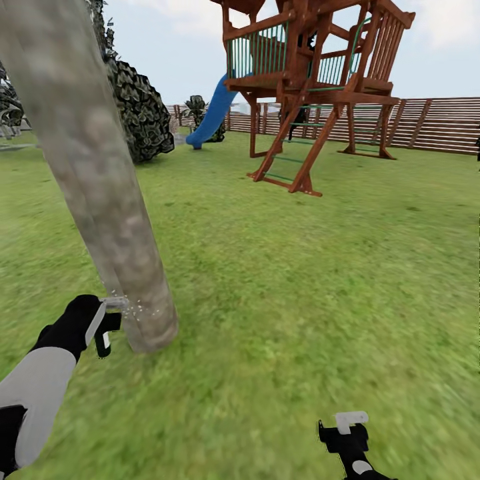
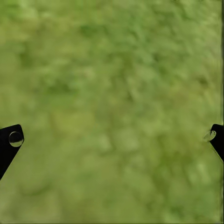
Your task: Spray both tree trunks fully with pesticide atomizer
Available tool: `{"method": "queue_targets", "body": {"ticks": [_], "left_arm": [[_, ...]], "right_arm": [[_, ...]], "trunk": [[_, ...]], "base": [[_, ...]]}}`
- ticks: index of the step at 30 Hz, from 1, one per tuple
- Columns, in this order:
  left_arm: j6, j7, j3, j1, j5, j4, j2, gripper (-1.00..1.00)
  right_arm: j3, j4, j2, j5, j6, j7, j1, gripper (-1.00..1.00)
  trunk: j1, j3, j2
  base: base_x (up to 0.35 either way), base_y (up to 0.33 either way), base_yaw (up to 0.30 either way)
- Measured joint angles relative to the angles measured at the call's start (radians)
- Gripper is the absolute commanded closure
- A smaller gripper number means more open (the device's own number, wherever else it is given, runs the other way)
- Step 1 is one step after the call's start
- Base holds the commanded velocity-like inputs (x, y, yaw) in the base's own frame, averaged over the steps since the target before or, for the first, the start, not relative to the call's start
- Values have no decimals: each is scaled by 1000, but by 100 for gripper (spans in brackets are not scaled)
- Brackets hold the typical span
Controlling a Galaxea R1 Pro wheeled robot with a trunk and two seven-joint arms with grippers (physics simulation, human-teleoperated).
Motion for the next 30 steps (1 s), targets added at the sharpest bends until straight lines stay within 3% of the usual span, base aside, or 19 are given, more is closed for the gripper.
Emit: {"method": "queue_targets", "body": {"ticks": [13,23,30], "left_arm": [[31,0,0,0,3,-42,-3,100],[33,1,2,-1,3,-42,-5,100],[32,4,1,10,2,-40,-13,100]], "right_arm": [[0,0,1,0,0,0,0,-100],[0,0,3,0,0,0,0,-100],[0,0,3,0,0,0,0,-100]], "trunk": [[0,0,0],[0,0,0],[0,0,0]], "base": [[1,-276,7],[63,-271,251],[214,-209,34]]}}
